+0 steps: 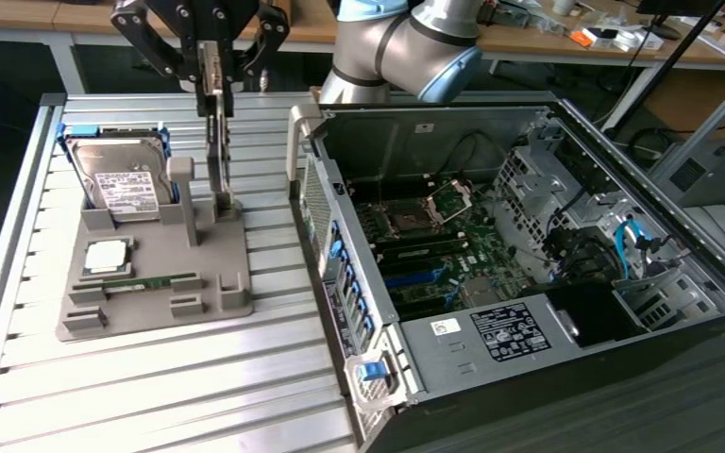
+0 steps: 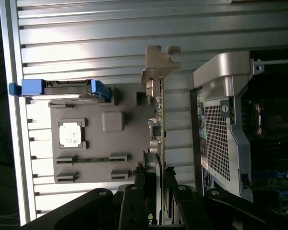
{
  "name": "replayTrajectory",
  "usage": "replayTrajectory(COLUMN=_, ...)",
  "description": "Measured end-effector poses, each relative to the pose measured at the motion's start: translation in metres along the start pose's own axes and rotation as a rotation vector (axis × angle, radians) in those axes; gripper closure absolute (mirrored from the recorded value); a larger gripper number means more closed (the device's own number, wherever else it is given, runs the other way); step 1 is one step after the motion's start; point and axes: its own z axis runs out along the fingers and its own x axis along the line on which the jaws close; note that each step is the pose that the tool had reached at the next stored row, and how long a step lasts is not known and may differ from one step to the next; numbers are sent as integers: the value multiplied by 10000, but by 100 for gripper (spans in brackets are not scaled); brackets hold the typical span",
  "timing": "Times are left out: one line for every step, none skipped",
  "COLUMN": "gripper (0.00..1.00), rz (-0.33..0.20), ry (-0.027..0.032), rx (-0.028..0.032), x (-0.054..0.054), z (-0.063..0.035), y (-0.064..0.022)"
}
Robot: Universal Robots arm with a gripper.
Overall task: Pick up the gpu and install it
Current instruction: 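Pick up the gpu and move the gpu toward the slot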
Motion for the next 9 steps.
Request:
replayTrajectory(gripper=73, rz=0, ry=0, rx=5, x=-3, z=0, y=-3)
replayTrajectory(gripper=73, rz=0, ry=-1, rx=10, x=-6, z=0, y=-5)
replayTrajectory(gripper=73, rz=0, ry=-1, rx=16, x=-11, z=0, y=-9)
replayTrajectory(gripper=73, rz=0, ry=-1, rx=21, x=-14, z=-1, y=-11)
replayTrajectory(gripper=73, rz=0, ry=-2, rx=26, x=-20, z=0, y=-14)
replayTrajectory(gripper=73, rz=0, ry=-3, rx=35, x=-32, z=0, y=-14)
replayTrajectory(gripper=73, rz=0, ry=-4, rx=40, x=-37, z=1, y=-16)
replayTrajectory(gripper=73, rz=0, ry=-3, rx=43, x=-41, z=0, y=-16)
replayTrajectory(gripper=73, rz=0, ry=-3, rx=46, x=-44, z=0, y=-16)
